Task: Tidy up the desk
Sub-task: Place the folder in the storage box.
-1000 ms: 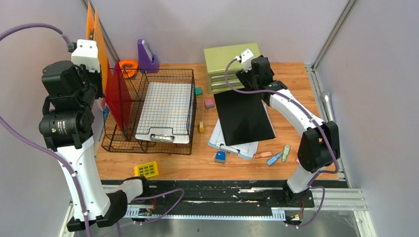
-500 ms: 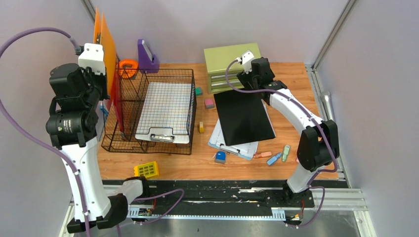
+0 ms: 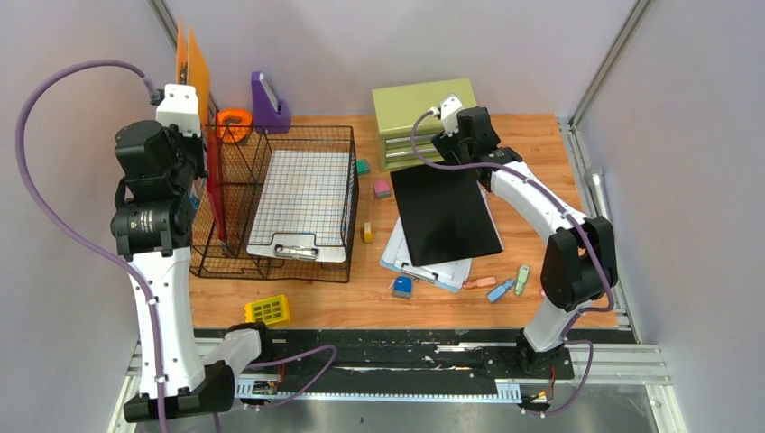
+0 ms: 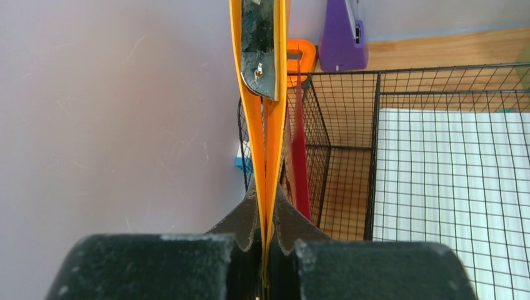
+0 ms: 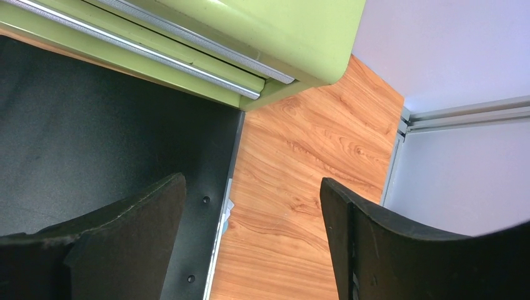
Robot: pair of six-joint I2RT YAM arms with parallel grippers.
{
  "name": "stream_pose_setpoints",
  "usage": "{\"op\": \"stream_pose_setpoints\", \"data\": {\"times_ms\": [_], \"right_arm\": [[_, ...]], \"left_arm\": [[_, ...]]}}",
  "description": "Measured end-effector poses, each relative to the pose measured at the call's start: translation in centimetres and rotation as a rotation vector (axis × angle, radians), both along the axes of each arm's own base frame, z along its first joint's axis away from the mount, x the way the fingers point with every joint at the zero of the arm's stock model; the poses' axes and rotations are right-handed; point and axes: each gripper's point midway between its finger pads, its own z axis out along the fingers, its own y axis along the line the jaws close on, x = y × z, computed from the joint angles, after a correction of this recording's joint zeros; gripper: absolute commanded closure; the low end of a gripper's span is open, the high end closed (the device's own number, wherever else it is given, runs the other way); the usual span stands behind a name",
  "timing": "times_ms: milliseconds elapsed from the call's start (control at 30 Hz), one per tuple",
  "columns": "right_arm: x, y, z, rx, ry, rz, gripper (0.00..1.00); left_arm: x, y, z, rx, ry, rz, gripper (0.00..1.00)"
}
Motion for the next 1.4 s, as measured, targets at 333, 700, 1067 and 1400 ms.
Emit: {"op": "stream_pose_setpoints", "data": {"times_ms": [333, 700, 1067, 1400], "right_arm": [[0.0, 0.2, -0.2, 0.011, 0.006, 0.011, 0.21], [0.7, 1.1, -0.5, 0.029, 0.017, 0.038, 0.21], [0.5, 1.4, -0.3, 0.045, 0.028, 0.049, 0.21], [0.0, 1.6, -0.9, 0.044, 0.058, 0.051, 0.21]], "left_arm": [[0.1, -0.5, -0.6, -0.042, -0.028, -0.012, 1.0], [-4.1, -1.9, -1.8, -0.087, 0.036, -0.044, 1.0], [-7.4, -2.5, -3.3, -0.112, 0.113, -0.037, 1.0], [-5.4, -1.6, -3.4, -0.088, 0.107, -0.017, 1.0]]}}
